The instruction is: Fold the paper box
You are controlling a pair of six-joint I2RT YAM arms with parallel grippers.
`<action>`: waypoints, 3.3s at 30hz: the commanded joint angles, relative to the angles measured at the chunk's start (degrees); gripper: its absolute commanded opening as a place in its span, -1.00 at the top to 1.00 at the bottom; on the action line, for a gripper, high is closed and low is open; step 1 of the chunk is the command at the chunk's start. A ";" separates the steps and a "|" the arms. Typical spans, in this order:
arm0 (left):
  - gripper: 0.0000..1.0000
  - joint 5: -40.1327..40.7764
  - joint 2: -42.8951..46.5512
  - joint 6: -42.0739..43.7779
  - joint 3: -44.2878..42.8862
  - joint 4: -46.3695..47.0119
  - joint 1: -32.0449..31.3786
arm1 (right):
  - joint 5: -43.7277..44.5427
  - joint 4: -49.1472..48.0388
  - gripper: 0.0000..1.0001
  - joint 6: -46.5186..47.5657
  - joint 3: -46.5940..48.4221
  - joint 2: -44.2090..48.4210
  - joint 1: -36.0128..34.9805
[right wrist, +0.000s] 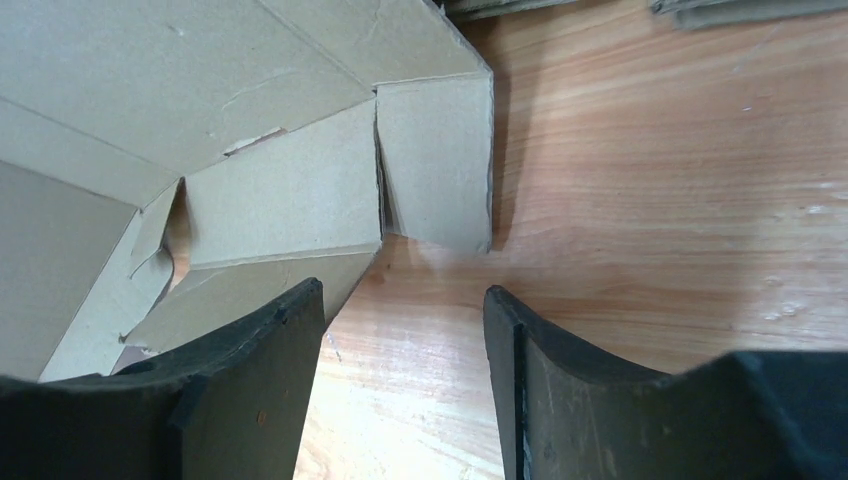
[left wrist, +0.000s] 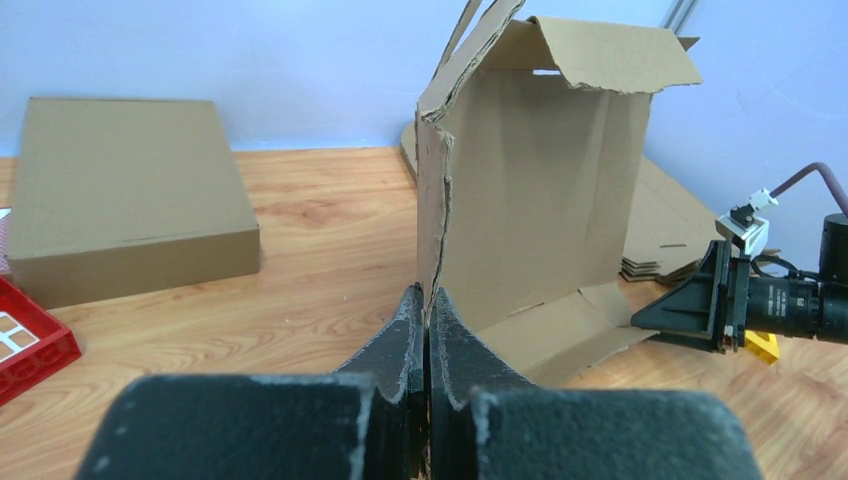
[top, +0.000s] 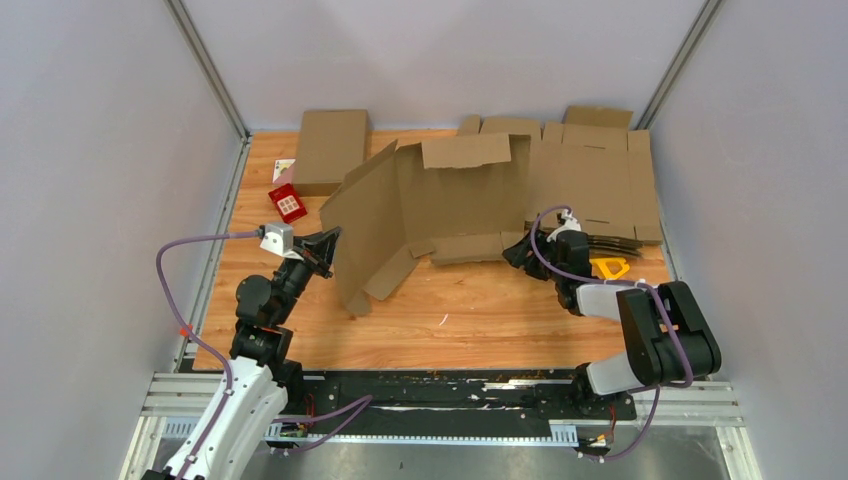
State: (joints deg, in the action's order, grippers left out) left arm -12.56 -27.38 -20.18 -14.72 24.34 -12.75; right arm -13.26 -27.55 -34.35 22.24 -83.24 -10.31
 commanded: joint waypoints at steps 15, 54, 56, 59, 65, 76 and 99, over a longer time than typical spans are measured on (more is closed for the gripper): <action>1.00 -0.10 0.75 1.05 -0.33 0.93 -0.17 | 2.58 -0.30 -0.28 -0.81 10.25 -8.40 2.19; 1.00 0.56 1.20 1.95 -0.24 0.56 -0.13 | -20.73 16.44 1.00 0.22 9.09 6.83 6.09; 1.00 0.75 1.18 1.99 -0.22 0.54 -0.17 | -21.98 19.09 1.00 1.38 8.32 9.20 6.02; 1.00 1.31 1.48 2.17 -0.19 0.36 -0.17 | -22.41 22.32 1.00 2.25 6.95 12.50 6.09; 1.00 1.44 1.90 2.02 0.53 1.35 -0.17 | -24.30 26.74 1.00 -0.92 7.16 13.16 6.38; 1.00 -1.13 1.97 1.06 2.12 5.04 -0.17 | -24.82 10.25 1.00 -25.81 1.27 11.66 6.53; 1.00 -8.34 -0.49 -4.91 4.46 14.94 -1.81 | -4.03 -13.28 1.00 -36.66 -2.22 -8.74 -8.41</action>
State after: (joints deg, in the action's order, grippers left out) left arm -18.61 -27.44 -22.96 -10.59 36.21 -13.91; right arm -18.68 -28.71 -66.46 20.56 -86.67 -16.88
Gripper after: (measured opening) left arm 0.009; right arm 0.012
